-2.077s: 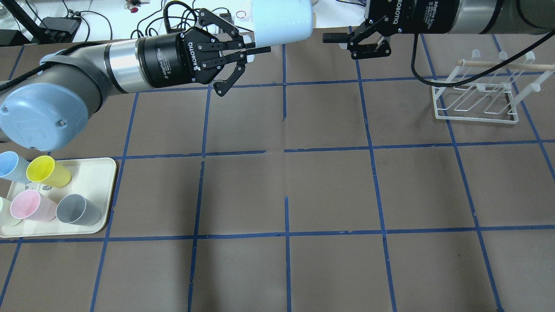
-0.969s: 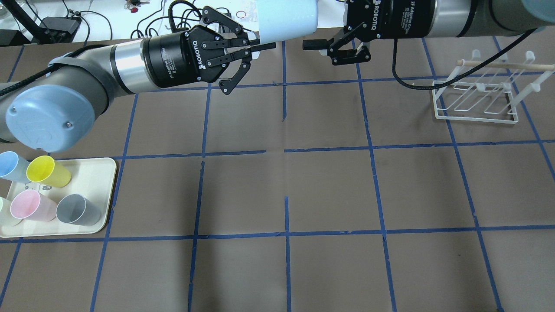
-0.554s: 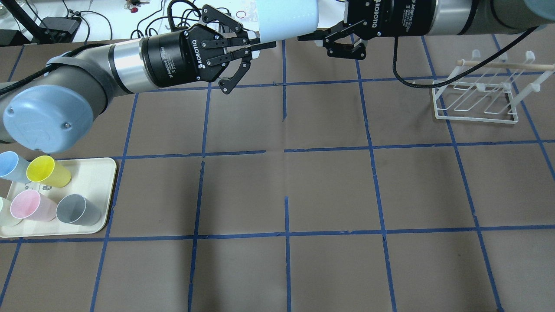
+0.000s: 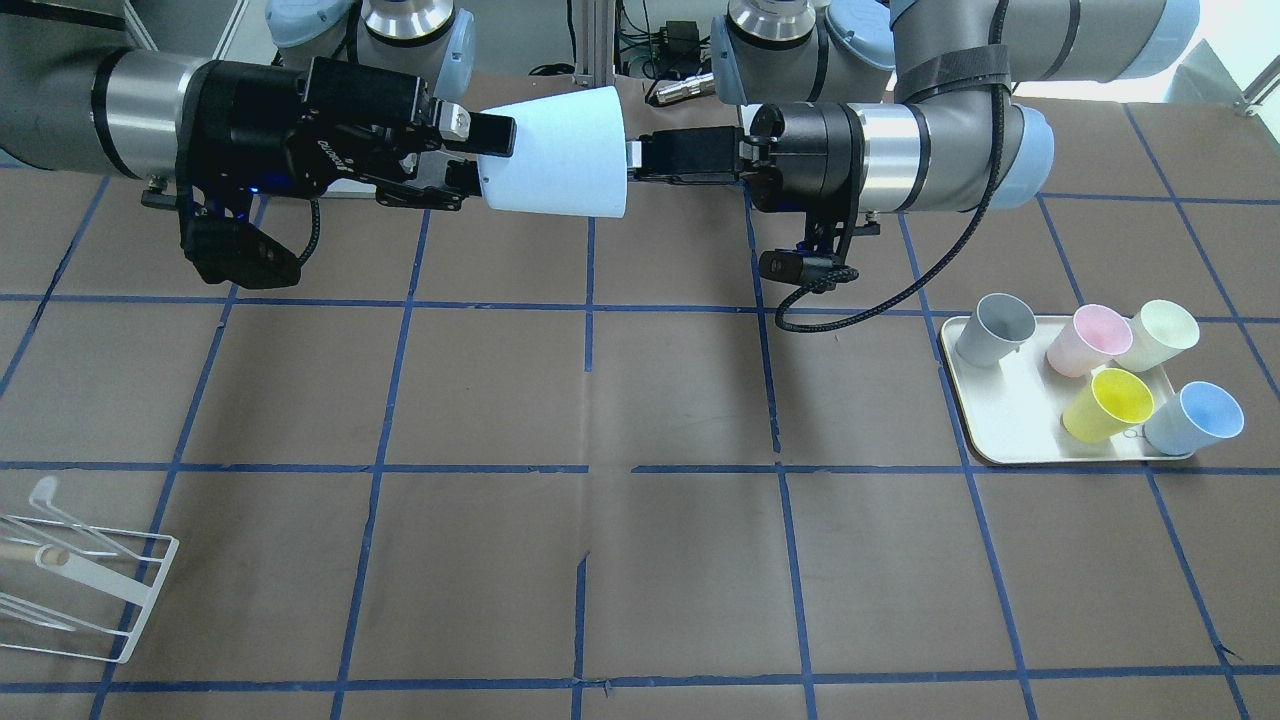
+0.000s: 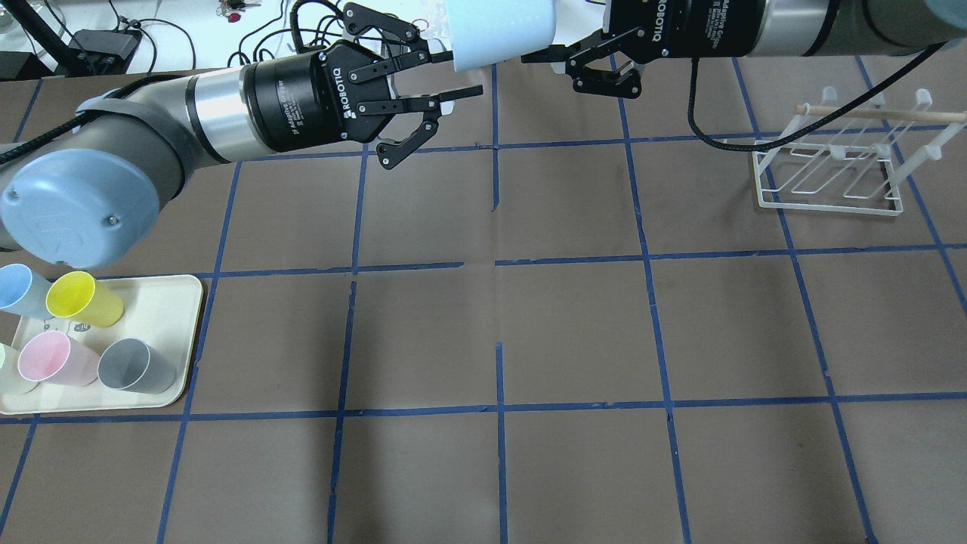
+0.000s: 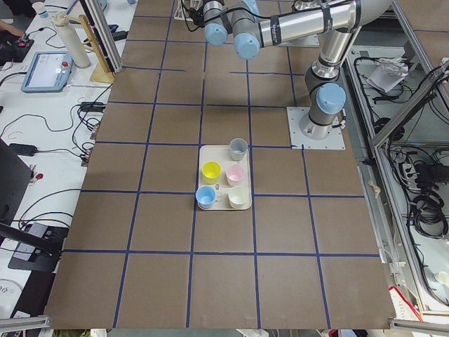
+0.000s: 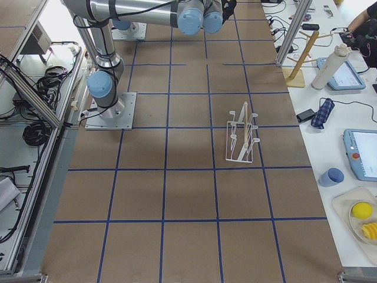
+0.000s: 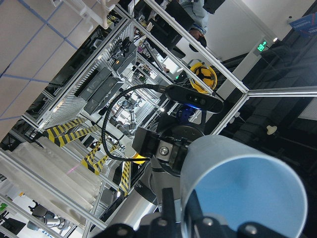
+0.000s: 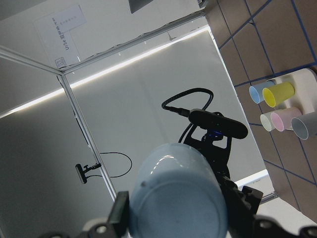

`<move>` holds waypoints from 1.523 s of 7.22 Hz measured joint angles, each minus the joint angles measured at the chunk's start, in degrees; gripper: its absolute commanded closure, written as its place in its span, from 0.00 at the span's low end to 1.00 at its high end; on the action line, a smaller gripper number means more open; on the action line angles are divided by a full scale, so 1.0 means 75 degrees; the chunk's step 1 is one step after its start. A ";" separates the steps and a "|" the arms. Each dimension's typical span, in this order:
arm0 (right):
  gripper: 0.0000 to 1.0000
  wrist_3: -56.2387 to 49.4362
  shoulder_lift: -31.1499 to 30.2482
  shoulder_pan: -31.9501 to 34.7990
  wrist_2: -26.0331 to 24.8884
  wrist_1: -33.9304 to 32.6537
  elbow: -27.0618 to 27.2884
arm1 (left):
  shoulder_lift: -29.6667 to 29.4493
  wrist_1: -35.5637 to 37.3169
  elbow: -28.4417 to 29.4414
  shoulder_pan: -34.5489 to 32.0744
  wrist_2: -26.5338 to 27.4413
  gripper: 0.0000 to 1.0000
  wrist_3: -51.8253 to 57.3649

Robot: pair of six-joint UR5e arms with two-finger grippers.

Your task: Transfer IKEA cup to right arm and place on rack

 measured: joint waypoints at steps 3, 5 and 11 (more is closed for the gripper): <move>0.48 0.0235 0.0018 -0.0017 -0.0009 -0.0367 -0.0003 | 0.0018 0.0003 0.0079 0.0335 0.0230 0.00 -0.0325; 0.48 0.1471 0.0035 -0.0058 -0.0421 -0.1844 0.0004 | 0.0055 0.0268 0.0127 0.0768 0.1522 0.00 -0.0503; 0.48 0.3203 0.0038 -0.0048 -0.6908 -0.5299 0.0093 | 0.0168 0.3416 0.0369 0.0555 0.8745 0.00 -0.0402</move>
